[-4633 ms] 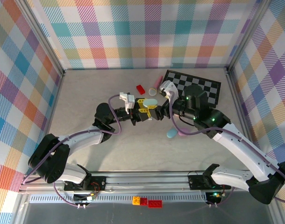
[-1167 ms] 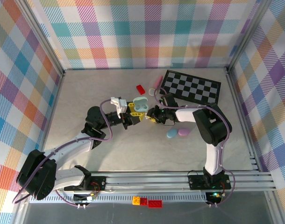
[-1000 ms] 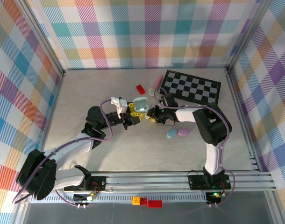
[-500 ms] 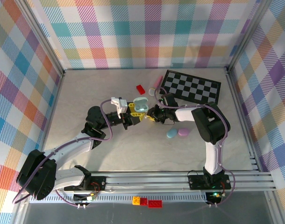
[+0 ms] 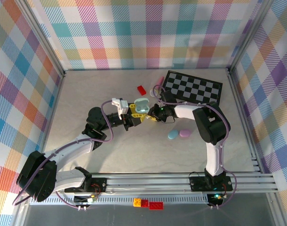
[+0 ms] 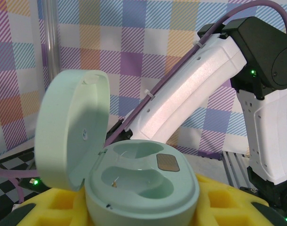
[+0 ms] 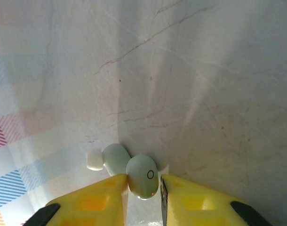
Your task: Insert the wireless bluetooth earbuds into the charging case
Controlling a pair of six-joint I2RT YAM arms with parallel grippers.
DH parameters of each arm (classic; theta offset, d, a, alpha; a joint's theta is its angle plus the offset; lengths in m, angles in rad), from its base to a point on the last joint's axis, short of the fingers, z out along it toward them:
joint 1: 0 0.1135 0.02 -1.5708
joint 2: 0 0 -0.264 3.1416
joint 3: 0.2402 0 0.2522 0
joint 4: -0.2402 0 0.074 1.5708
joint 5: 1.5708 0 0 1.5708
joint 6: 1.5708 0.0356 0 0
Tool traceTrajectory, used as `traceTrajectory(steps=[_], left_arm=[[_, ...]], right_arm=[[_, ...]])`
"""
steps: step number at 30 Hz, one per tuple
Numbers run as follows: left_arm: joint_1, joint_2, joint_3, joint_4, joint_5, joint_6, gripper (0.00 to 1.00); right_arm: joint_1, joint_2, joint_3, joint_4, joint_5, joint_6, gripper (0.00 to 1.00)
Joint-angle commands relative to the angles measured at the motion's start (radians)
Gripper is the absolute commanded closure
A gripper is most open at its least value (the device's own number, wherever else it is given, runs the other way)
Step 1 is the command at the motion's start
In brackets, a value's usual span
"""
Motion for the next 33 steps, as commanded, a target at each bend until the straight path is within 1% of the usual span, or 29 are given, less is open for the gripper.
traceTrajectory(steps=[1,9,14,18,23,28,33], left_arm=[[0.012,-0.015,0.008,0.008,0.024,0.02,0.65],[0.012,-0.013,0.009,0.009,0.027,0.021,0.65],[0.012,-0.013,0.008,0.007,0.026,0.021,0.65],[0.012,-0.015,0.005,0.007,0.024,0.022,0.65],[0.012,-0.019,-0.005,-0.001,0.012,0.038,0.65],[0.012,-0.026,-0.02,-0.02,-0.018,0.077,0.65],[0.015,-0.016,-0.023,-0.046,-0.039,0.106,0.65]], right_arm=[[0.006,0.031,0.041,-0.121,0.03,-0.073,0.74],[0.009,0.075,0.095,-0.17,0.028,-0.101,0.72],[0.009,0.081,0.102,-0.185,0.034,-0.103,0.78],[0.011,0.055,0.092,-0.188,0.045,-0.113,0.8],[0.011,-0.063,0.032,-0.175,0.125,-0.152,0.81],[0.011,-0.232,-0.07,-0.158,0.21,-0.21,0.81],[0.01,-0.421,-0.159,-0.181,0.263,-0.278,0.81]])
